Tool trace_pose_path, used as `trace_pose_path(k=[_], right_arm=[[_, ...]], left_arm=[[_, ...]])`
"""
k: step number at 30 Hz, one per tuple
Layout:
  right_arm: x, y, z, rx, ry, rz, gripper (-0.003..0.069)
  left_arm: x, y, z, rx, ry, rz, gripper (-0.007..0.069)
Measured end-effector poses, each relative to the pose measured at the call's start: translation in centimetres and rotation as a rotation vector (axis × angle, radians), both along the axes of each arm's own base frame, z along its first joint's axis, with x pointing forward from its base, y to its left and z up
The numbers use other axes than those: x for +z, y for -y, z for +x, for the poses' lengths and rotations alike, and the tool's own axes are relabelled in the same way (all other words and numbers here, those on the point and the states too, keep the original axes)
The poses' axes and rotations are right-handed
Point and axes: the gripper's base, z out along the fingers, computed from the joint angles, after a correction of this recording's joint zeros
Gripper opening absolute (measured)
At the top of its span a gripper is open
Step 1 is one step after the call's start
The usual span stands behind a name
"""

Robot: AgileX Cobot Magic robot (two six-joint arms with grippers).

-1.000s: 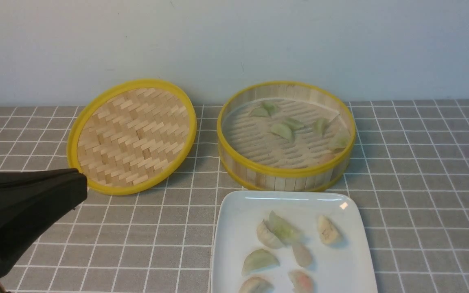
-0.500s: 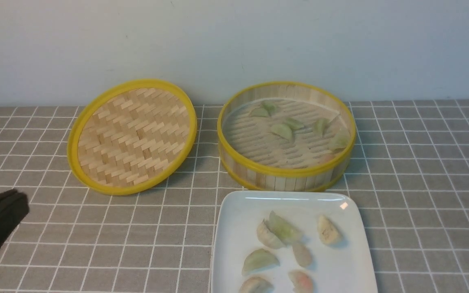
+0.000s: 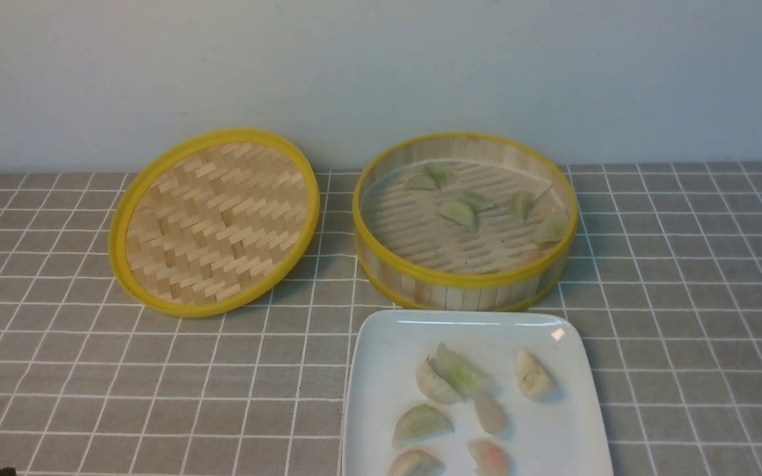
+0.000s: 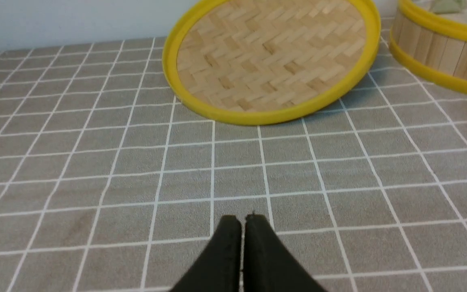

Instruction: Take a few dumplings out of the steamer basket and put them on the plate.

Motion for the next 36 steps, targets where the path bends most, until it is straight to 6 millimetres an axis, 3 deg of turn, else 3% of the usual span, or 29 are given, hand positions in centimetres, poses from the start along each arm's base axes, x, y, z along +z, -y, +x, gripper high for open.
trace_pose_path(k=[36], right_arm=[[-0.02, 0.0, 0.01, 0.0, -0.002, -0.001, -0.0015]], left_arm=[[-0.03, 0.07, -0.02, -0.017, -0.003, 0.005, -0.0005]])
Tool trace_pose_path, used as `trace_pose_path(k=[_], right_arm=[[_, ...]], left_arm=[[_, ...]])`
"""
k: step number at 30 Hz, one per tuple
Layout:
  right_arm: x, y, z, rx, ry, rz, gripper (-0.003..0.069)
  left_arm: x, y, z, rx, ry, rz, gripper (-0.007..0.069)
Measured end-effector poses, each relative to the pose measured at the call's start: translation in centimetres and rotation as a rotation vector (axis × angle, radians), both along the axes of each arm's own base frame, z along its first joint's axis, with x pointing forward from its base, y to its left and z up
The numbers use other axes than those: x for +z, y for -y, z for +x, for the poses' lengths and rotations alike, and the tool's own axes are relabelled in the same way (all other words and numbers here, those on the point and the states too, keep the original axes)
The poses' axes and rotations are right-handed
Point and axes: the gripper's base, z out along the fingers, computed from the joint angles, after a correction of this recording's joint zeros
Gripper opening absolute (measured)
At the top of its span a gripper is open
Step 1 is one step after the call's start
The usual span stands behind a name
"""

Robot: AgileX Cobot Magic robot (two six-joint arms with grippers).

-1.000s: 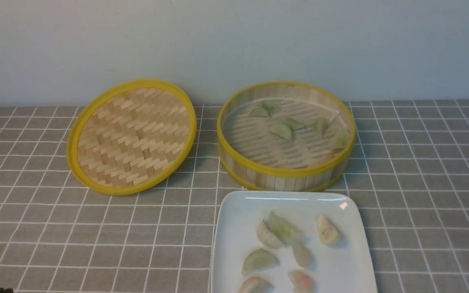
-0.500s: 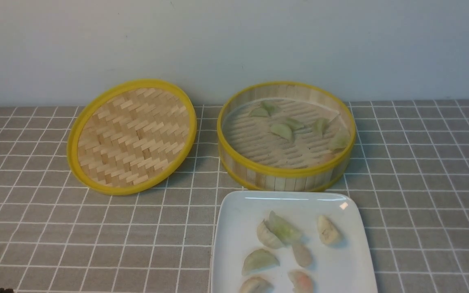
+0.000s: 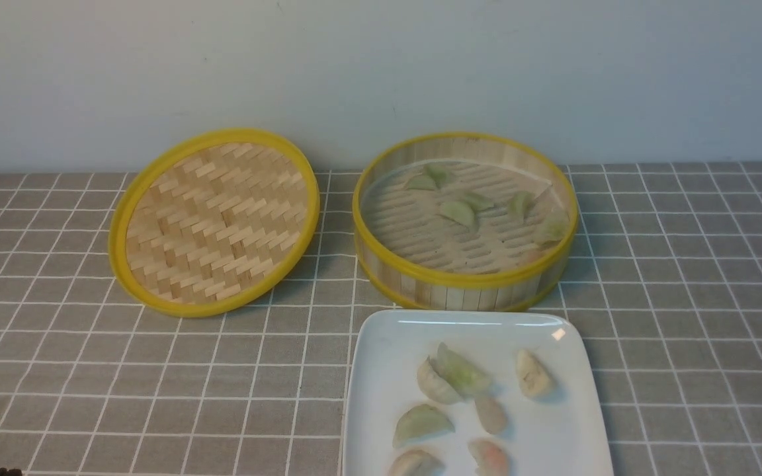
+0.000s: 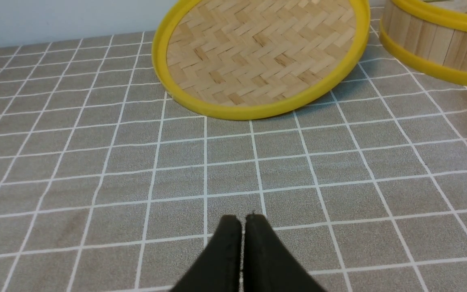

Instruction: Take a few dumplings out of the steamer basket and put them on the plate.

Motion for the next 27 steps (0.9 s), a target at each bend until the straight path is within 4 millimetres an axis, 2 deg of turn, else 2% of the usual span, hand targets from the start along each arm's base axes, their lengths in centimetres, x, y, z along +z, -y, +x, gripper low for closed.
trace_pose_path(k=[8, 12, 14, 18, 21, 24, 27], right_arm=[[-0.1, 0.0, 0.1, -0.01, -0.003, -0.01, -0.0015], [-1.8, -0.3, 1.9, -0.079, -0.06, -0.068, -0.0015], [-3.8, -0.7, 3.6, -0.136, -0.12, -0.113, -0.0015], [-9.7, -1.2, 7.6, -0.232, -0.288, -0.219, -0.0015], [-14.4, -1.4, 9.7, -0.255, -0.404, -0.284, -0.0015], [-19.0, -1.6, 11.0, -0.249, -0.501, -0.339, -0.0015], [-21.8, -1.6, 11.4, -0.252, -0.557, -0.374, -0.0015]], left_arm=[[0.0, 0.0, 0.0, 0.0, 0.0, 0.0, -0.0005], [0.0, 0.0, 0.0, 0.0, 0.0, 0.0, -0.0005], [0.0, 0.0, 0.0, 0.0, 0.0, 0.0, -0.0005], [0.0, 0.0, 0.0, 0.0, 0.0, 0.001, -0.0005], [0.0, 0.0, 0.0, 0.0, 0.0, 0.001, -0.0005], [0.0, 0.0, 0.0, 0.0, 0.0, 0.001, -0.0005], [0.0, 0.0, 0.0, 0.0, 0.0, 0.001, -0.0005]])
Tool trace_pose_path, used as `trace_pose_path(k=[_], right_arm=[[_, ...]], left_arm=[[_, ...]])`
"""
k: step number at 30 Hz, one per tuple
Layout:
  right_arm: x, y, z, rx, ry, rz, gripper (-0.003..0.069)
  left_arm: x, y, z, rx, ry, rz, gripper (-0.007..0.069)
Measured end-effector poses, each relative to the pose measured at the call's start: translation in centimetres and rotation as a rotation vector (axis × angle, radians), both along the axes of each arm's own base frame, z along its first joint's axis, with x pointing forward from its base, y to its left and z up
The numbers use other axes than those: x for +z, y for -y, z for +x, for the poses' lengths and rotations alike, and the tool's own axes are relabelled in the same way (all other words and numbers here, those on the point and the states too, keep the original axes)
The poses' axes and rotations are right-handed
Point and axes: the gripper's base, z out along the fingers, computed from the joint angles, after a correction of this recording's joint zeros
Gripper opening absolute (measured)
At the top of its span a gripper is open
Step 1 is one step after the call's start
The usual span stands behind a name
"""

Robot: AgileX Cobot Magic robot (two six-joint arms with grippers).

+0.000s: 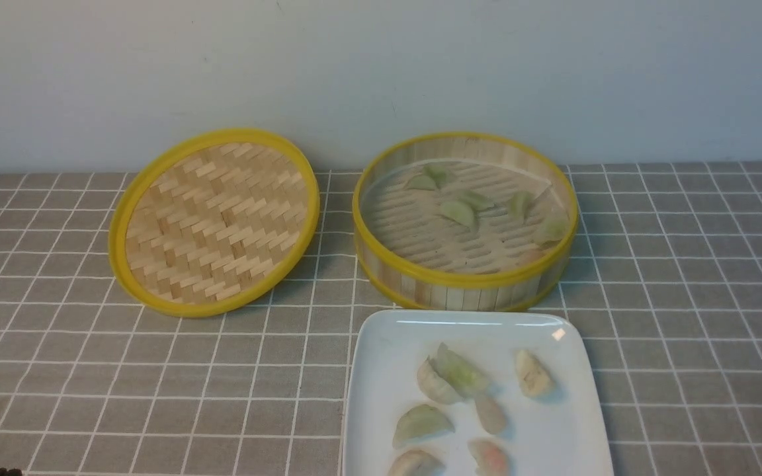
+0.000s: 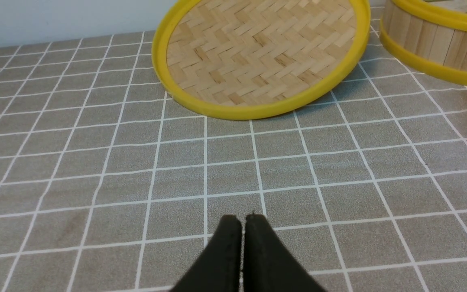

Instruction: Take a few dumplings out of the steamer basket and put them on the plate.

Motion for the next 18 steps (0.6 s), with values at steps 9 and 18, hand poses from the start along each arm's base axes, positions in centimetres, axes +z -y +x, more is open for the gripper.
trace_pose_path(k=[9, 18], right_arm=[[-0.37, 0.82, -0.04, -0.159, -0.016, 0.057, -0.0015], [-0.36, 0.89, -0.06, -0.178, -0.016, 0.092, -0.0015]], left_arm=[[0.0, 0.0, 0.0, 0.0, 0.0, 0.0, -0.0005], [0.0, 0.0, 0.0, 0.0, 0.0, 0.0, -0.0005]])
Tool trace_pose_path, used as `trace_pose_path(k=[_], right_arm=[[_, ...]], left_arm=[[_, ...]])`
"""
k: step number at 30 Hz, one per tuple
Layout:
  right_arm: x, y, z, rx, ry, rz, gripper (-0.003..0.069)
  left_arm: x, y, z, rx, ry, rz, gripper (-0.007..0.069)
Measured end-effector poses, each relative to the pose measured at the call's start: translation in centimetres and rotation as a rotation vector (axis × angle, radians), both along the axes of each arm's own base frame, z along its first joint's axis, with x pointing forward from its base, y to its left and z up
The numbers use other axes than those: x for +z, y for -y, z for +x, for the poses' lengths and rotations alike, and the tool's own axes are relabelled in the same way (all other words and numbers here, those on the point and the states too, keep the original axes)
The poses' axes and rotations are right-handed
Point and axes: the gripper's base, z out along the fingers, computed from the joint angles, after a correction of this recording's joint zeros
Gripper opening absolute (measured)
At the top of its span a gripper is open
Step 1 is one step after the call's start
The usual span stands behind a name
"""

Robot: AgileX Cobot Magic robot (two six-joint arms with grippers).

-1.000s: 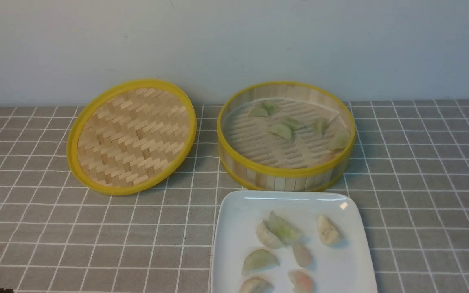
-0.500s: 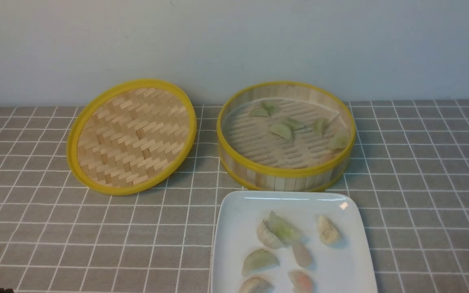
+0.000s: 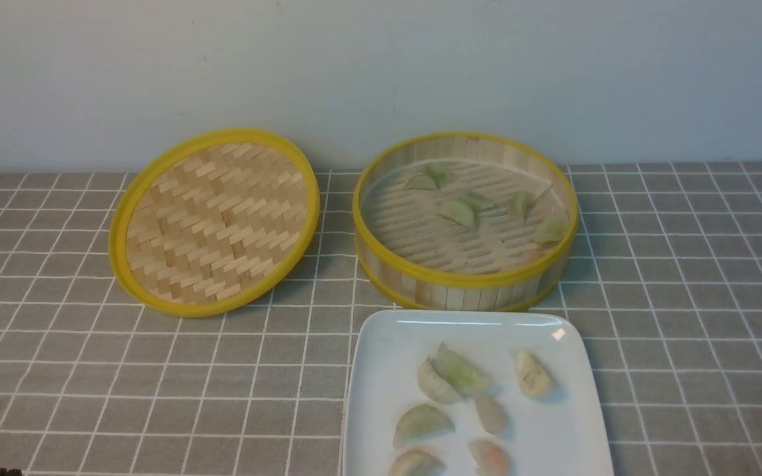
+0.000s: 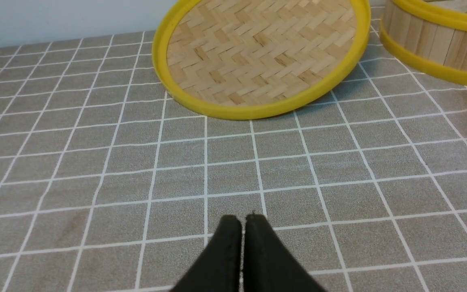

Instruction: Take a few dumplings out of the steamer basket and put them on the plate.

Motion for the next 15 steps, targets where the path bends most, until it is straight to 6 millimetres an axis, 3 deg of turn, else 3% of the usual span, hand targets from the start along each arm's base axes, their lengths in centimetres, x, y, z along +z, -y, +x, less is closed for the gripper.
trace_pose_path(k=[15], right_arm=[[-0.06, -0.21, 0.01, 0.019, -0.004, 0.023, -0.0015]], left_arm=[[-0.01, 0.0, 0.0, 0.0, -0.001, 0.0, -0.0005]])
